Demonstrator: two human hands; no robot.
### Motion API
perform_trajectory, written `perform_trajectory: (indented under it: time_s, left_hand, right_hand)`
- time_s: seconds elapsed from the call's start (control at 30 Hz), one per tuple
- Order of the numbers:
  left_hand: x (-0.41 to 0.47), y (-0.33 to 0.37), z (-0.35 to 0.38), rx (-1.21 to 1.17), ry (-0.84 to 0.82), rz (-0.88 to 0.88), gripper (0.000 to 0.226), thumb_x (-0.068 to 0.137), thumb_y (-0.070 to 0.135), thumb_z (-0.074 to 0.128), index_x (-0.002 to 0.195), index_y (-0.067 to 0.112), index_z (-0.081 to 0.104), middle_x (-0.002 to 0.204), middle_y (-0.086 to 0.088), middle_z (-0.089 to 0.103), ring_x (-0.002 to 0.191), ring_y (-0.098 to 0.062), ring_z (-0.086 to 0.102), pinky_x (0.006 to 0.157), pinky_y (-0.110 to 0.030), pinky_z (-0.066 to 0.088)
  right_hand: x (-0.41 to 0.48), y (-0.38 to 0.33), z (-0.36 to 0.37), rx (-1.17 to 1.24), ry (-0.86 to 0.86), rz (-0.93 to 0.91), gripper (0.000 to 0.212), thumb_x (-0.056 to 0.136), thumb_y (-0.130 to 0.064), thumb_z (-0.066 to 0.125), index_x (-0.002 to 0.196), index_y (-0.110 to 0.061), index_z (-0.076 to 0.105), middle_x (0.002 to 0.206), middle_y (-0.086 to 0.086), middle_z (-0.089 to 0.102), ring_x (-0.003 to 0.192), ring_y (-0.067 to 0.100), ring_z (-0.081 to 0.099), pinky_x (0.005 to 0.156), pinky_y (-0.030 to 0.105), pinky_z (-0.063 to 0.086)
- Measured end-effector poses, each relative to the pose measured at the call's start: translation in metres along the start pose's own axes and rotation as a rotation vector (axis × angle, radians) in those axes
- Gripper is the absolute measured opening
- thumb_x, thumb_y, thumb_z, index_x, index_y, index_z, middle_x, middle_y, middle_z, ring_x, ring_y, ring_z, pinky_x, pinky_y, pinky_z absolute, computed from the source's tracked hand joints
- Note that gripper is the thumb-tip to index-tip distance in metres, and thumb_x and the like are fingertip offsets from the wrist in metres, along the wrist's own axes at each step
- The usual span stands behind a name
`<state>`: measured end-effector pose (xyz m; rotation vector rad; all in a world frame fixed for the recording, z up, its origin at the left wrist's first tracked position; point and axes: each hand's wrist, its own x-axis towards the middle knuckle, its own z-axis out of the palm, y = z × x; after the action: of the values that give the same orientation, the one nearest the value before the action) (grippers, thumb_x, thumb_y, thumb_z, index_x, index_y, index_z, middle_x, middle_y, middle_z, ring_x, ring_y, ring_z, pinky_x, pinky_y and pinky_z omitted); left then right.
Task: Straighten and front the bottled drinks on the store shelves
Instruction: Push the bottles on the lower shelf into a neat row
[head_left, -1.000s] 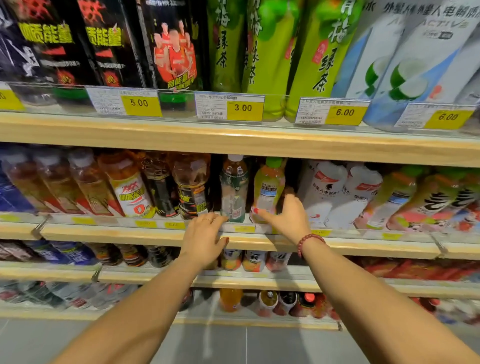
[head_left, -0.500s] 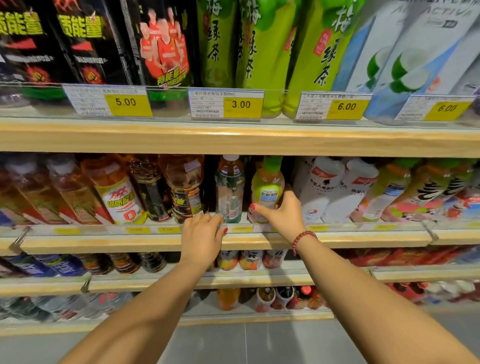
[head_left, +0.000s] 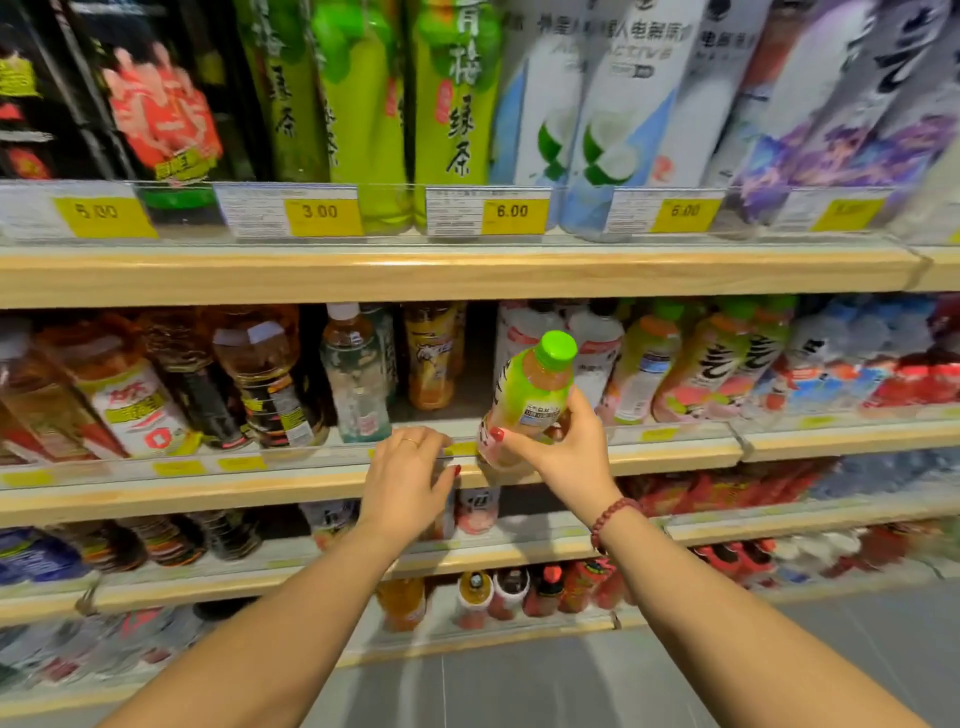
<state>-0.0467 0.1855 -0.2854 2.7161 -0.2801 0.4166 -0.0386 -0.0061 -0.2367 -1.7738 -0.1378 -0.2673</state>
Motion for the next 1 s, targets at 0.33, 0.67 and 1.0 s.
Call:
perform_trajectory:
  time_s: [0.33,0.67,1.0]
  left_hand:
    - [0.03,0.101,0.05,-0.055,-0.04,0.124,0.035,0.088,0.033,0.064,0.12,0.018,0.062,0.117,-0.001,0.061,0.115,-0.024,0.05,0.096,-0.034,0.036]
    - [0.054,0.12,0.073,0.012,-0.089,-0.001,0.037,0.088,0.036,0.062,0.123,0.024,0.059,0.121,0.002,0.057,0.118,-0.021,0.046,0.095,-0.035,0.035]
    - [0.062,0.111,0.08,-0.02,-0.005,-0.055,0.023,0.089,0.036,0.064,0.107,0.022,0.07,0.102,0.001,0.066,0.103,-0.022,0.052,0.087,-0.035,0.039]
  right_hand:
    - [-0.002,0.021,-0.138,-0.063,0.139,0.077,0.056,0.068,-0.002,0.085,0.113,-0.015,0.055,0.099,-0.003,0.067,0.083,-0.009,0.065,0.07,0.008,0.051]
    - [0.04,0.03,-0.17,-0.076,0.157,0.062,0.047,0.069,-0.002,0.084,0.106,-0.018,0.058,0.093,-0.008,0.068,0.076,-0.012,0.065,0.064,0.007,0.05]
    - [0.061,0.037,-0.164,-0.111,0.16,0.074,0.047,0.069,-0.01,0.085,0.109,-0.015,0.06,0.095,-0.006,0.069,0.084,-0.001,0.066,0.069,0.015,0.055]
